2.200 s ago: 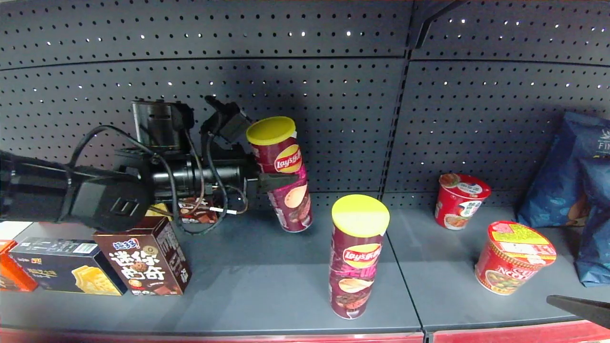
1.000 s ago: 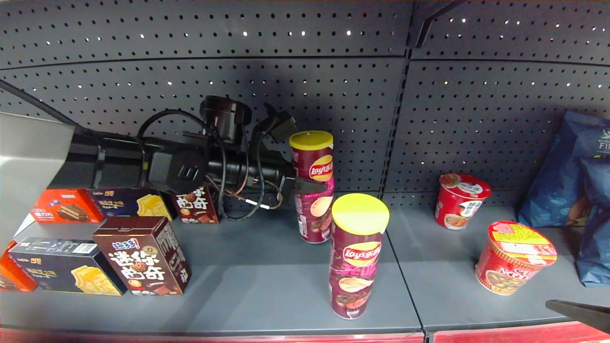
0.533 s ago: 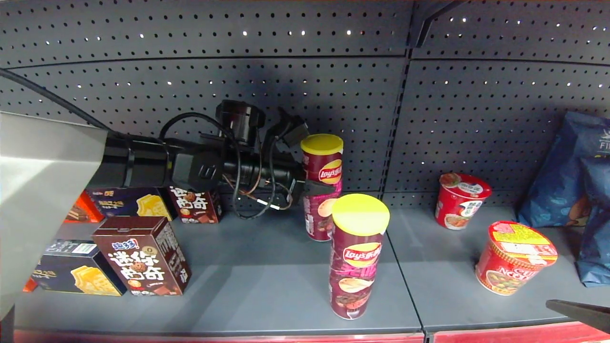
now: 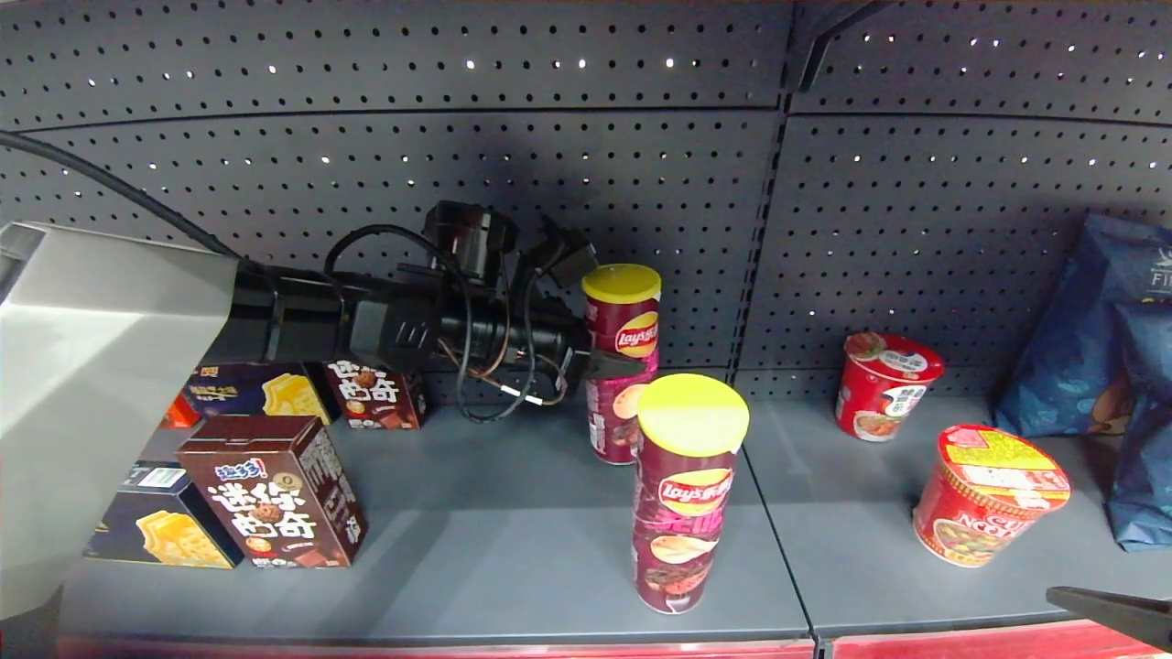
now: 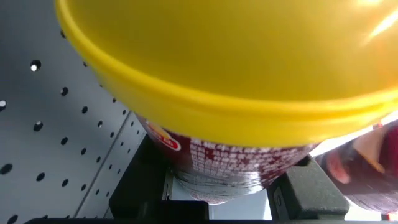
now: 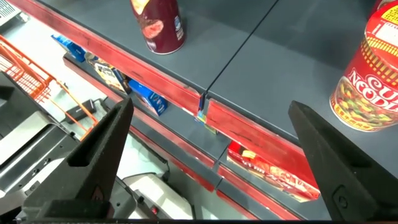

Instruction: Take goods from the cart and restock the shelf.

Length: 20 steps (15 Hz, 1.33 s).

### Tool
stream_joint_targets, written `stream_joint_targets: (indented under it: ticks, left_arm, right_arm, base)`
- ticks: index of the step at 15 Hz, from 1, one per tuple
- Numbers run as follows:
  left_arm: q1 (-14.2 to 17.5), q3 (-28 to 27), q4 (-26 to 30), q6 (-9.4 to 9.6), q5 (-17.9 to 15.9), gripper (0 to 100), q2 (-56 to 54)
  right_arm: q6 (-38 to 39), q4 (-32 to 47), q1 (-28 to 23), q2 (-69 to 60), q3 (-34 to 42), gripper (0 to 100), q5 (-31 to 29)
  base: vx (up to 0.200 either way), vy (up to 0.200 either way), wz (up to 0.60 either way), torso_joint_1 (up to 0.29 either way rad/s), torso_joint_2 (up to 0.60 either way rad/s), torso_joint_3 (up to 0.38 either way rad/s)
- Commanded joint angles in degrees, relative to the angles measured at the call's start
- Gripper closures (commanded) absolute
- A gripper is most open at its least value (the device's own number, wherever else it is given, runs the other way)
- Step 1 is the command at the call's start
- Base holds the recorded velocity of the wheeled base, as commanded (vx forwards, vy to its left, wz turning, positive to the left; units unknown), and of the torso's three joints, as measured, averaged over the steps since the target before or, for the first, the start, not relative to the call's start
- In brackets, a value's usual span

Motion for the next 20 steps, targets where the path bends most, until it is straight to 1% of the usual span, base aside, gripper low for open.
stream_joint_targets:
  ticks: [1, 4, 16, 17, 18, 19, 20]
  left_arm:
    - [0.0, -1.2, -0.1, 0.01, 0.0, 100, 1.0]
    - [-0.1, -2.8, 0.0, 0.01, 0.0, 100, 1.9]
    - [-0.4, -2.7, -0.1, 0.36, 0.1, 100, 3.7]
    - [-0.4, -2.7, -0.1, 1.07, 0.1, 100, 3.7]
    - [-0.4, -2.4, -0.1, 1.33, 0.1, 100, 3.8]
    - [-0.4, -2.2, -0.1, 1.42, 0.1, 0, 3.8]
    - [-0.4, -2.2, -0.1, 1.42, 0.1, 0, 3.8]
  right_arm:
    - [0.0, 0.0, 0.1, 0.1, 0.0, 0, 0.0]
    - [0.0, 0.0, 0.0, 0.0, 0.0, 0, 0.0]
    - [0.6, 0.0, -0.2, -0.2, 0.0, 0, 0.0]
    - [0.7, 0.0, -0.2, -0.2, 0.0, 0, 0.0]
    - [0.8, 0.0, -0.2, -0.2, 0.0, 0, 0.0]
    - [0.8, 0.1, -0.2, -0.2, 0.0, 0, 0.0]
    - [0.8, 0.1, -0.1, -0.2, 0.1, 0, 0.0]
  base:
    - [0.000, 0.000, 0.00, 0.000, 0.00, 0.000]
    - [0.000, 0.000, 0.00, 0.000, 0.00, 0.000]
    - [0.000, 0.000, 0.00, 0.000, 0.00, 0.000]
    - [0.000, 0.000, 0.00, 0.000, 0.00, 0.000]
    - [0.000, 0.000, 0.00, 0.000, 0.00, 0.000]
    - [0.000, 0.000, 0.00, 0.000, 0.00, 0.000]
    - [0.000, 0.000, 0.00, 0.000, 0.00, 0.000]
